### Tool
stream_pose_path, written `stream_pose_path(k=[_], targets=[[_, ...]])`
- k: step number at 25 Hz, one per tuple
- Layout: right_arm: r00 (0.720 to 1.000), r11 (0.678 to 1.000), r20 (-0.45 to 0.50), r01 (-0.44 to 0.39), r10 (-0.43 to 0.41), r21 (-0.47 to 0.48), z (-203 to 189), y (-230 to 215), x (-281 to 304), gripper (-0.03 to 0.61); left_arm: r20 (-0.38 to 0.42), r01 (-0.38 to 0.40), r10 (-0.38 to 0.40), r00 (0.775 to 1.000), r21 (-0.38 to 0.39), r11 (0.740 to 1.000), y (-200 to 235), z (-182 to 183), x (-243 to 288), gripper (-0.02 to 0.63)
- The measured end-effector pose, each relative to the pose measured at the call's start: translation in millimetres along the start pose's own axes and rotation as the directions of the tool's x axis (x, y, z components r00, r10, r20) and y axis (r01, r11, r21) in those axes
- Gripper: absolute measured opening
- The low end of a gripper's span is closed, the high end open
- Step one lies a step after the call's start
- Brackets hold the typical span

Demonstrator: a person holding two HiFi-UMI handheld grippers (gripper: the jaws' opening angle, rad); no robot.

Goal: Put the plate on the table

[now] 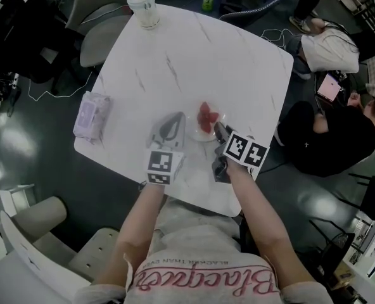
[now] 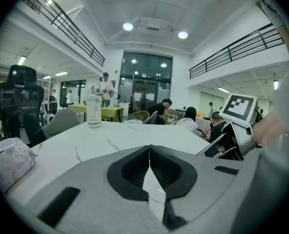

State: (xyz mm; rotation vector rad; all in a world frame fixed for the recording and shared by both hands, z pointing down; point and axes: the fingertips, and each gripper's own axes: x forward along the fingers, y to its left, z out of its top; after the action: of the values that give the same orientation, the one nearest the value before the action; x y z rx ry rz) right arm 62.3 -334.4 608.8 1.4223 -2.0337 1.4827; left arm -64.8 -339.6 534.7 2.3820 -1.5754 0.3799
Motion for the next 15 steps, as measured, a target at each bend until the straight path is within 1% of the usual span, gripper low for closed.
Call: stream_pose_path(k=[5,6,8,11,13,15], targets=[[0.992,0.99,0.018,0.126,-0.126,-0.064,-7,-12,3,0.074,-0.01,0.021,-0.02,1.0,0.015,1.0,-2,-2,-2,0.006],[0.987,0.982,0.028,0.161,-0.159,-0.101,-6,-15,2,0.081,-0.01,0.023,-0.023,1.0,0.018,1.0,-2,-3,-3,0.006],[0.975,0.952,0.053,0.223,-0.217,-0.21,-5,-18,2,0.099,-0.007,0.026,-0.026,1.0,0.022,0.999,-2,-3,-4,0.006],[0.966,0.907,0.077,0.257,-0.246,-0.334,-6,-18,3,0.111,-0.005,0.03,-0.03,1.0,0.027,0.999,-2,-4,-7,0.006],[0.964,0.885,0.094,0.267,-0.25,-0.382,-6,-16,4,0.115,-0.006,0.033,-0.033,0.999,0.031,0.999,-2,-3,-9,0.006],[0.963,0.875,0.11,0.269,-0.245,-0.404,-6,-15,3,0.117,0.001,0.039,-0.039,0.999,0.031,0.999,-3,-2,-11,0.006]])
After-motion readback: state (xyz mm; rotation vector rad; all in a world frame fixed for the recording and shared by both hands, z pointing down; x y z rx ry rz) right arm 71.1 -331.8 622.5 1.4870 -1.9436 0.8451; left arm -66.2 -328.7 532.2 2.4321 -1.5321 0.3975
